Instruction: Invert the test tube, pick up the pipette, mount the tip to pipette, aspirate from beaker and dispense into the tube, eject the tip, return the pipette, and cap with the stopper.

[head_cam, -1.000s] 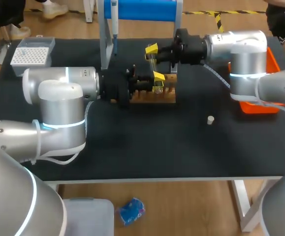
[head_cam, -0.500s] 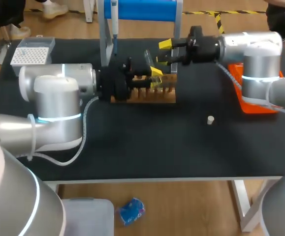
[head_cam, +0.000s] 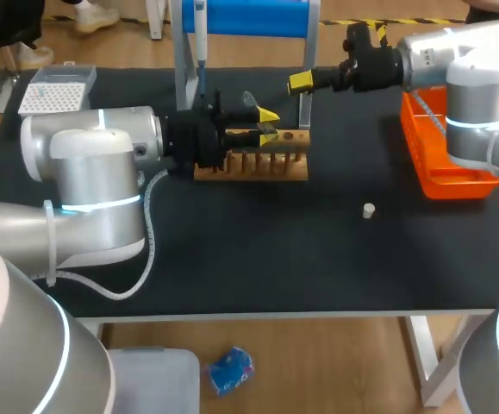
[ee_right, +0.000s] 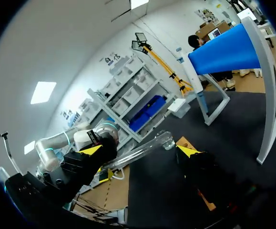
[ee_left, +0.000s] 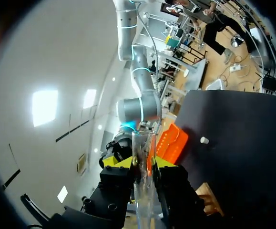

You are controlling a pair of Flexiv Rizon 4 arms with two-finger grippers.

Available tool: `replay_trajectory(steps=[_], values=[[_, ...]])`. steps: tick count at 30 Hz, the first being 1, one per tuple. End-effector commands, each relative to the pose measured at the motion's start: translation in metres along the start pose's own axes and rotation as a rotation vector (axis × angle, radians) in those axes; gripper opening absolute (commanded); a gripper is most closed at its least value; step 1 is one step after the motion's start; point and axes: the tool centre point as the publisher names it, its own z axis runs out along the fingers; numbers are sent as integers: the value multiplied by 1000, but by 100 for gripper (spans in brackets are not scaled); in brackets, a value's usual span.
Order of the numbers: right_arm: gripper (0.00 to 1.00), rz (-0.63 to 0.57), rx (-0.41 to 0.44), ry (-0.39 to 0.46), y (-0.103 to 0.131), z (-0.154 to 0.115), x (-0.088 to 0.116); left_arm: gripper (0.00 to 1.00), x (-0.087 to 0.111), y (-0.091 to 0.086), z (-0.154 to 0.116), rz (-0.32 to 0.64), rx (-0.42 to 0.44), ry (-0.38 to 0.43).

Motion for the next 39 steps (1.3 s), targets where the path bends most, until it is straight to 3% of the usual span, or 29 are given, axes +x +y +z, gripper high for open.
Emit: replay_trajectory(steps=[1,3,5,8,9,11,13,14,27,30,39], values=[[100,-55,37,-52,-1,-1,0,0,-2,1,1,-46,-36,44],[100,-125,39,-64,-2,-8,1,0,-9,1,0,-184,-21,-8],[100,-238,89,-133,-2,-15,3,0,-17,1,1,-227,-52,32],[100,-359,124,-202,-6,-24,7,0,-26,-1,2,-334,-25,-3],[100,-418,149,-234,-9,-27,9,0,-29,-1,3,-367,-37,32],[100,-527,229,-298,-17,-31,8,0,-31,0,5,-486,17,-6],[100,-693,349,-361,-28,-33,7,0,-31,0,6,-576,7,-1],[100,-704,375,-403,-34,-34,3,0,-30,0,7,-659,16,15],[100,-723,378,-378,-35,-33,0,0,-28,0,8,-664,22,35],[100,-802,421,-341,-45,-33,-6,0,-36,5,7,-789,40,25],[100,-842,496,-273,-71,-40,-24,0,-42,21,17,-914,63,59]])
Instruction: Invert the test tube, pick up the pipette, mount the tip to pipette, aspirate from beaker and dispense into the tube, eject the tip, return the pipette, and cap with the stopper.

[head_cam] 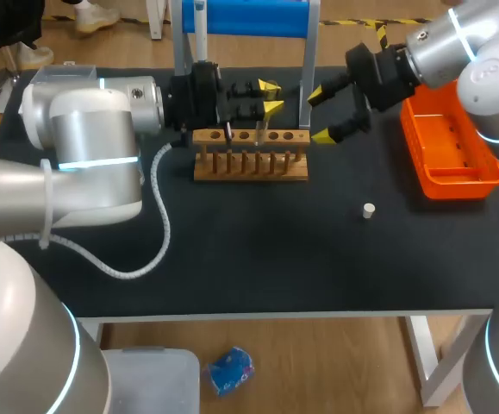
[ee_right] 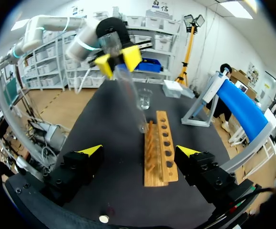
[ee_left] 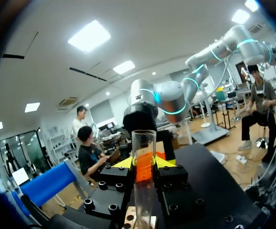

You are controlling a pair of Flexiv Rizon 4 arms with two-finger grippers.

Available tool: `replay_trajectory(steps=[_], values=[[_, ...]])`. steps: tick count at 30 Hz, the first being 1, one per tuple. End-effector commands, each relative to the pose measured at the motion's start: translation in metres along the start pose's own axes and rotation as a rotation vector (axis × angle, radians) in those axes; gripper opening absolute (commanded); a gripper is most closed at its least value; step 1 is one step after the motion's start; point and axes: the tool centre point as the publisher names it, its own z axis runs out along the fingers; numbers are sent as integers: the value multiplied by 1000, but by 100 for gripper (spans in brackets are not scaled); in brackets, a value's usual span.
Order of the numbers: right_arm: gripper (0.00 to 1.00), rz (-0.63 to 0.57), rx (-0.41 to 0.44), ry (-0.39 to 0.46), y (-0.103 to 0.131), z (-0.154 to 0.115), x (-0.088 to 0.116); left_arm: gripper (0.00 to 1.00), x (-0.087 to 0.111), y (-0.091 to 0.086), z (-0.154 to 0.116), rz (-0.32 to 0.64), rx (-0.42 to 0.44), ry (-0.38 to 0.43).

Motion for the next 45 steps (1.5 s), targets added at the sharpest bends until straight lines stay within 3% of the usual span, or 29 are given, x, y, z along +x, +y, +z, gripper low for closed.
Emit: replay_trajectory(steps=[1,15,26,45], values=[[100,-16,2,28,-10,3,-4,0,-14,7,7,-29,12,42],[100,-56,62,-1,-41,11,-10,0,-43,20,13,-81,-27,57],[100,-13,55,-4,-55,19,-35,0,-55,29,17,-116,-22,70],[100,-47,58,1,-60,20,-41,0,-72,50,21,-195,-13,68]])
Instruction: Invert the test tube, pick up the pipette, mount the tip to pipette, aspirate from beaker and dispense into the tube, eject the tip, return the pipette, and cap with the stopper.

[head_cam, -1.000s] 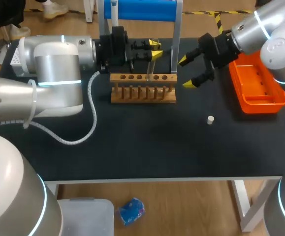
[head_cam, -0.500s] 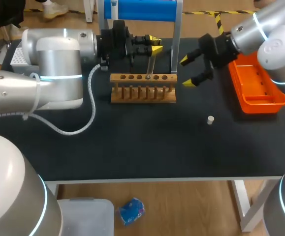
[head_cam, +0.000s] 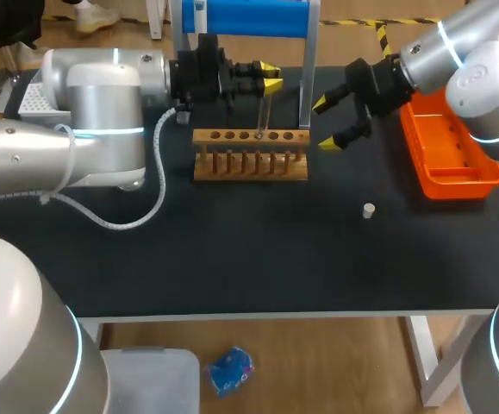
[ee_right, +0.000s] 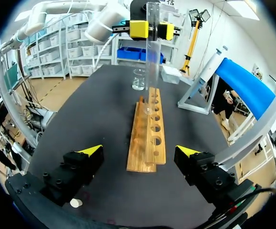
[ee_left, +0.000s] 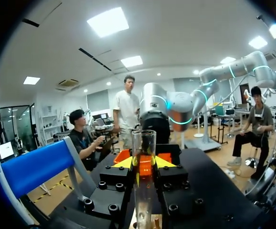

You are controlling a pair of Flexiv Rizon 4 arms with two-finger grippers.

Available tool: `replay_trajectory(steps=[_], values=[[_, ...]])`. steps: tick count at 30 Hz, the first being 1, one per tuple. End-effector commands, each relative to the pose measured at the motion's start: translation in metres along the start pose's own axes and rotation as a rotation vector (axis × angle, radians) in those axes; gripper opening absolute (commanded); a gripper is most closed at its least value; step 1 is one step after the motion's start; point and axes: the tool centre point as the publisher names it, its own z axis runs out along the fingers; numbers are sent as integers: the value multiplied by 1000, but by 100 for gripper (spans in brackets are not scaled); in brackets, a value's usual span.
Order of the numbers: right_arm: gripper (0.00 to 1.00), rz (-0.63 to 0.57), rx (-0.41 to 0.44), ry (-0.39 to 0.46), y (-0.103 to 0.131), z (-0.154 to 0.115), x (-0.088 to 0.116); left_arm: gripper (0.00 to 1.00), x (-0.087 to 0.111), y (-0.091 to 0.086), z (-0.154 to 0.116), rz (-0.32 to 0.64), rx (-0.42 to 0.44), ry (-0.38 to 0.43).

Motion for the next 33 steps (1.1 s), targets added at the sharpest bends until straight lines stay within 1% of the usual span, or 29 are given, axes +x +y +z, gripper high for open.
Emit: replay_trajectory(steps=[1,14,33], values=[[100,-1,-1,2,0,0,0,0,-8,5,2,-6,6,8],[100,-1,-1,2,0,0,0,0,-17,17,-2,-27,12,-22],[100,-1,-1,2,0,0,0,0,-19,30,1,-31,26,-26]])
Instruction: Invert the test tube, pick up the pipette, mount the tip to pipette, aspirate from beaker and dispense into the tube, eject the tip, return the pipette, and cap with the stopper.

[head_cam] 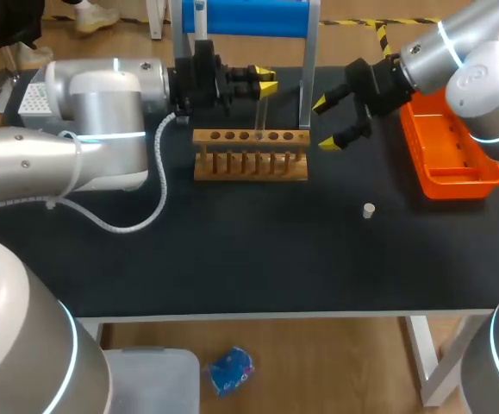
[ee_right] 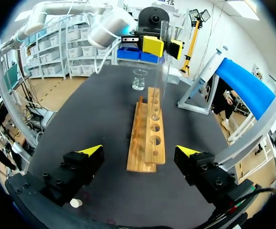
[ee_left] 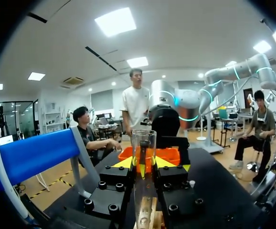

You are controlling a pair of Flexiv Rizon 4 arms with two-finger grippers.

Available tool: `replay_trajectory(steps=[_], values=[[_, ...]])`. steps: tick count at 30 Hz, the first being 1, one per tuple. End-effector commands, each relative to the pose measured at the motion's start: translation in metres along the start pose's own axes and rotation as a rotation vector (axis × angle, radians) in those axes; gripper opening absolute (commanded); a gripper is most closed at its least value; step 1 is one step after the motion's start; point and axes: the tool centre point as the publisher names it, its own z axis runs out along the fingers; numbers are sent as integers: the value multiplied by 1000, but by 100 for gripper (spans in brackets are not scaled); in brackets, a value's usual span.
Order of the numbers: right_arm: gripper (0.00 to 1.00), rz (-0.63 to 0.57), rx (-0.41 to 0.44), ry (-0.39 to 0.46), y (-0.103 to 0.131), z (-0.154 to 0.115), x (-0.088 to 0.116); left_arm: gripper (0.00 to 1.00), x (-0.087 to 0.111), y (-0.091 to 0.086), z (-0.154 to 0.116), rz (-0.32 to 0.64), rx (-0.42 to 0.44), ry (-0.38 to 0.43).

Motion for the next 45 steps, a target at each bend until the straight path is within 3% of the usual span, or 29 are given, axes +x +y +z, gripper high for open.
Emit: replay_trajectory(steps=[1,19,45], values=[[100,-1,-1,2,0,0,-1,0,-3,6,3,2,10,4],[100,-1,-1,2,0,0,-1,0,-10,33,6,-19,8,-1],[100,-1,-1,2,0,0,-1,0,-8,58,5,-66,34,-37]])
